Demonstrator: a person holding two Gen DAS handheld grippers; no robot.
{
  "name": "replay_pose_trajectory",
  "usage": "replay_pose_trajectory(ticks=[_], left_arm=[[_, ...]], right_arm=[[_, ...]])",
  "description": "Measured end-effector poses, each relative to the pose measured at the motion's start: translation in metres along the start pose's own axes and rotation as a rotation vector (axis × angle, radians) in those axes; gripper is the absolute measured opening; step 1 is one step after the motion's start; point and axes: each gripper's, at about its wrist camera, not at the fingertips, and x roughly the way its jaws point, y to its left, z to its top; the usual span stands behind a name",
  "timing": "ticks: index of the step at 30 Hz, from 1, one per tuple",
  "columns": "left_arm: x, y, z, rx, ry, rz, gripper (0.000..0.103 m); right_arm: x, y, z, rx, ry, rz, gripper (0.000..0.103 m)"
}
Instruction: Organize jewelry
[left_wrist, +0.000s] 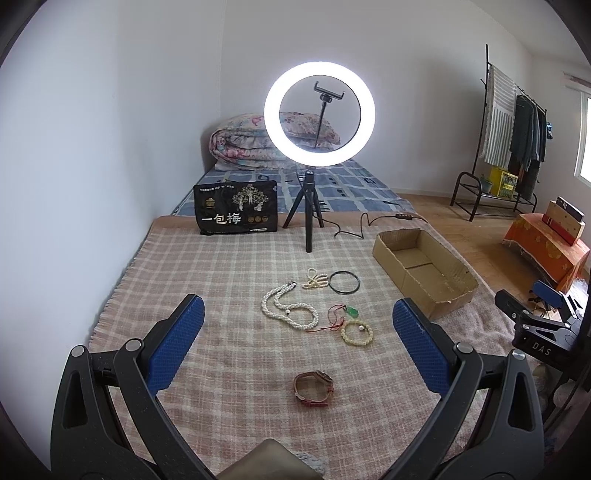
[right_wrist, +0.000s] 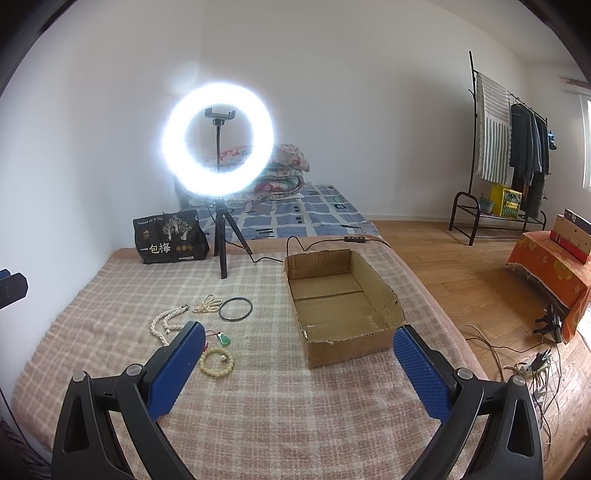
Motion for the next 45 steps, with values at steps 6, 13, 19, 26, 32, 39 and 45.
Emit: replay_pose_trajectory(ticks=[6,13,19,26,32,39,45], left_arm=[[0.011,0.022,0.009,-0.03,0.014,0.048,0.103],[0.027,0.056,0.033,-0.03,0.016,0.112,0.103],[0.046,0.08,0.048,-0.04,0.027,0.146,0.103],[0.087,0.104,0.046,-0.133,0.071,0.082,0.103],[0.134,0.109,0.034,-0.145,0.193,0.071,0.086],[0.182,0.11,0.019,-0.165,0.32,0.056,0.058],[0.218,0.104,0.008,-0.185,0.422,0.022,0.05]], right_arm=[[0.003,0.001,0.0,-0.005,0.002,-0.001,0.103],[0.014,0.015,0.0,-0.081,-0.008,0.006,0.103],[0.033,0.037,0.001,-0.18,0.0,0.054,0.103],[0.065,0.051,0.0,-0.224,0.062,0.1,0.102],[0.086,0.051,-0.005,-0.18,0.13,0.147,0.099],[0.099,0.074,-0.015,-0.228,0.212,0.23,0.092],[0.11,0.094,-0.026,-0.253,0.277,0.287,0.081]])
